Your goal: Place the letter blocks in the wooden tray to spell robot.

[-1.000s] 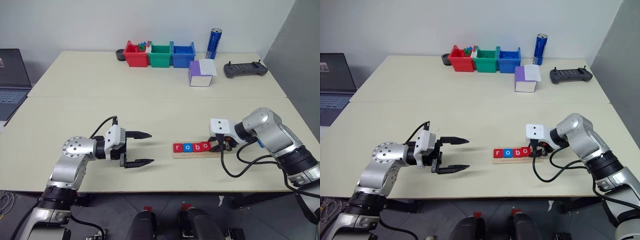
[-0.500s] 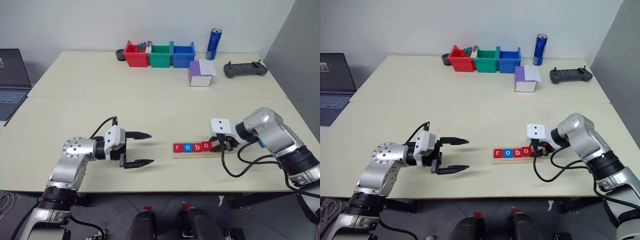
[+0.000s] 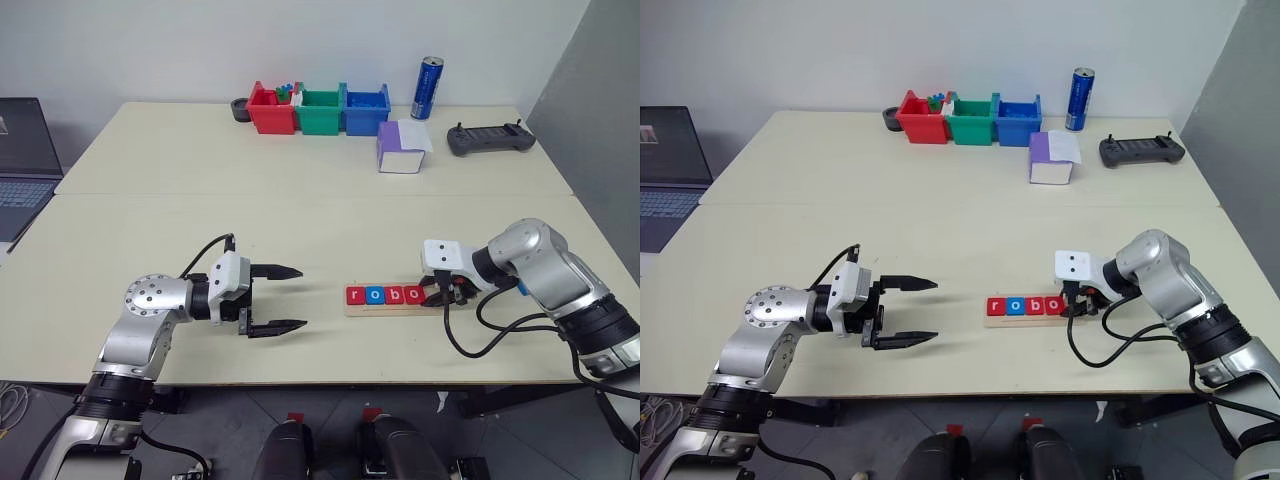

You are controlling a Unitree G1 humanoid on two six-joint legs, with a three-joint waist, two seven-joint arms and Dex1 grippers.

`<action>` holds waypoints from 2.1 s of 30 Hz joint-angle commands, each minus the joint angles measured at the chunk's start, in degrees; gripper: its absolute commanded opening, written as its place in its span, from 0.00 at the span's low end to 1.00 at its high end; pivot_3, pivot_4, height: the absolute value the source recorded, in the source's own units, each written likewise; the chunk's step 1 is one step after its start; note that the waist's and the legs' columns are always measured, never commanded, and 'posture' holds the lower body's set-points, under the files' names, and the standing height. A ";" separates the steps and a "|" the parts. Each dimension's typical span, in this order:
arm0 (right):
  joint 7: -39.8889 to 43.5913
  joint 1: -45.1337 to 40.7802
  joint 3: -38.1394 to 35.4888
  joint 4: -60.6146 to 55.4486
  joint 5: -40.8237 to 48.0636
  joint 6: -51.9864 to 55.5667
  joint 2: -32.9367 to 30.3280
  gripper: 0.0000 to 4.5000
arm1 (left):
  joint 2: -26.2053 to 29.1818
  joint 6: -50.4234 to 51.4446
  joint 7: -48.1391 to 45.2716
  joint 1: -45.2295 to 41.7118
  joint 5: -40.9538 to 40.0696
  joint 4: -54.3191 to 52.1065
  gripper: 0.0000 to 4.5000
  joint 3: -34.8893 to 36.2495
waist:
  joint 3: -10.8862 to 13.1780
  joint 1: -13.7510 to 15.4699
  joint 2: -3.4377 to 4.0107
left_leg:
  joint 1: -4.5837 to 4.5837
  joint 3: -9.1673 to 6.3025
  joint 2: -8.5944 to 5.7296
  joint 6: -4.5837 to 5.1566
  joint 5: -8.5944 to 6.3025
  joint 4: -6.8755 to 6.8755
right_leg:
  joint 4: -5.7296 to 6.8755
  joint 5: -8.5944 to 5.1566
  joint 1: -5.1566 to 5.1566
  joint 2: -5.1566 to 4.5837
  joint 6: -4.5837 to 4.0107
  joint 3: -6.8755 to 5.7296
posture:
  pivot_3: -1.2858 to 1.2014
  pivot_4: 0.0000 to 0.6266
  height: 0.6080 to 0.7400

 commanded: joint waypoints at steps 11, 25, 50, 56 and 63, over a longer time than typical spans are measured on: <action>-0.18 -1.15 -2.82 -1.65 1.30 -1.11 -0.61 0.85 | 0.08 -1.42 -0.14 -1.38 -0.02 -0.03 1.00 0.53 | 0.00 0.01 0.00 | 0.00 0.00 0.00 0.00 0.00 0.00 | 0.00 0.00 0.00 0.00 0.00 0.00 | 0.52 0.24 1.00; 3.86 1.25 -7.68 -1.03 7.52 -2.25 -3.76 0.96 | -0.57 -3.16 -0.83 -2.41 0.36 2.68 1.00 -0.04 | -0.01 0.01 -0.02 | 0.01 -0.01 0.00 0.00 0.00 0.00 | -0.01 0.00 0.02 0.00 0.00 -0.01 | 0.52 0.24 1.00; 1.26 0.74 -5.81 6.68 4.48 -6.33 0.13 0.00 | 0.81 -1.90 -0.73 -2.01 0.08 1.11 1.00 0.79 | -0.01 -0.01 -0.02 | 0.01 0.00 0.00 0.00 0.00 0.01 | 0.02 0.00 0.01 0.00 0.00 0.00 | 0.52 0.24 1.00; 1.04 1.37 -5.30 6.84 3.93 -6.83 0.58 0.00 | 1.03 -2.09 -0.67 -1.57 0.09 0.87 1.00 1.00 | -0.01 -0.01 -0.02 | 0.01 0.00 0.00 0.00 0.00 0.01 | 0.02 0.00 0.01 0.00 0.00 0.00 | 0.52 0.24 1.00; 0.87 1.19 -5.00 5.20 4.43 -5.74 1.30 0.00 | 1.08 -1.60 -0.18 -1.67 0.10 0.20 1.00 0.85 | -0.01 -0.01 -0.02 | 0.01 0.00 0.00 0.00 0.00 0.01 | 0.02 0.00 0.01 0.00 0.00 0.00 | 0.52 0.24 1.00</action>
